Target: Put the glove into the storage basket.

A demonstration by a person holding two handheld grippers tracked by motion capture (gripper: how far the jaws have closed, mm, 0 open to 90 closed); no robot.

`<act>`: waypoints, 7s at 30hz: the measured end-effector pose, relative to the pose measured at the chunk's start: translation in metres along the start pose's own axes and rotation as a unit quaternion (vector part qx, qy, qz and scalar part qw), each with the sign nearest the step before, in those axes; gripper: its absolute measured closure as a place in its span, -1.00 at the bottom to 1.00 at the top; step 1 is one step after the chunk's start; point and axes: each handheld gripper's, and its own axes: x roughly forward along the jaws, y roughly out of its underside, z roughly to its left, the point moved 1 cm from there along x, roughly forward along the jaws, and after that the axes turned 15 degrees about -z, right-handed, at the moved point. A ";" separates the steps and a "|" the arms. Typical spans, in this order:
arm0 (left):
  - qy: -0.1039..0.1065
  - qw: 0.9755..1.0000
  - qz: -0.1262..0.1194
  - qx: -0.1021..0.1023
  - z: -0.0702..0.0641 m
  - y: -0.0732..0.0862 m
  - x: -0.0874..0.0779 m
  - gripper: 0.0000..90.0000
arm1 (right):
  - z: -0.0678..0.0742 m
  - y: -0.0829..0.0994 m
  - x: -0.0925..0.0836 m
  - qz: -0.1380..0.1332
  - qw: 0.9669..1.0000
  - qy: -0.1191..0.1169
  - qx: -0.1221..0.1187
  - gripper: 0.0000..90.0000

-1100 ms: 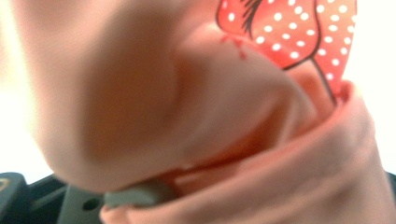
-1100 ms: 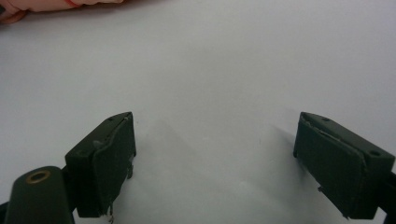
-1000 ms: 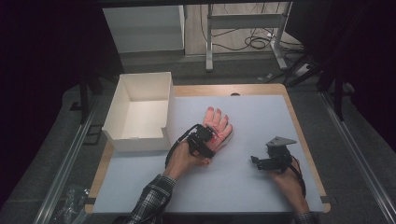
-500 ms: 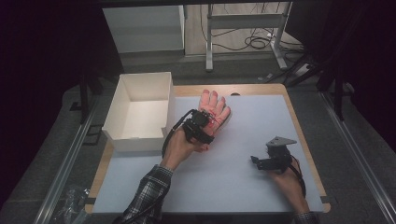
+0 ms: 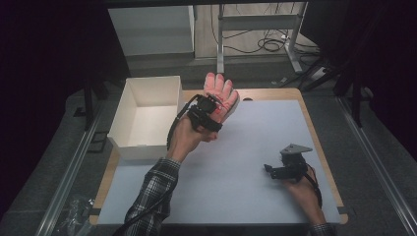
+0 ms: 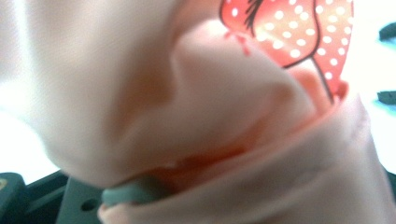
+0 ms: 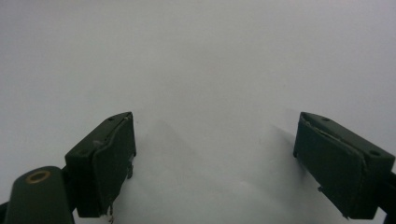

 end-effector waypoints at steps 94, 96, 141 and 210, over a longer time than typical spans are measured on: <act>-0.123 0.971 0.117 -0.170 0.158 0.112 0.041 -0.23 | 0.000 0.000 0.000 -0.001 1.000 0.001 -0.002 -0.71; -0.120 0.970 0.125 -0.170 0.158 0.113 0.044 -0.25 | 0.000 0.000 0.000 -0.001 1.000 0.001 -0.002 -0.71; -0.117 0.980 0.020 -0.158 0.161 0.102 0.005 -0.97 | 0.000 0.000 0.000 -0.001 1.000 0.001 -0.003 -0.71; -0.094 0.986 -0.112 -0.079 0.108 0.136 -0.078 -0.97 | 0.000 0.000 0.000 0.000 1.000 0.003 -0.004 -0.71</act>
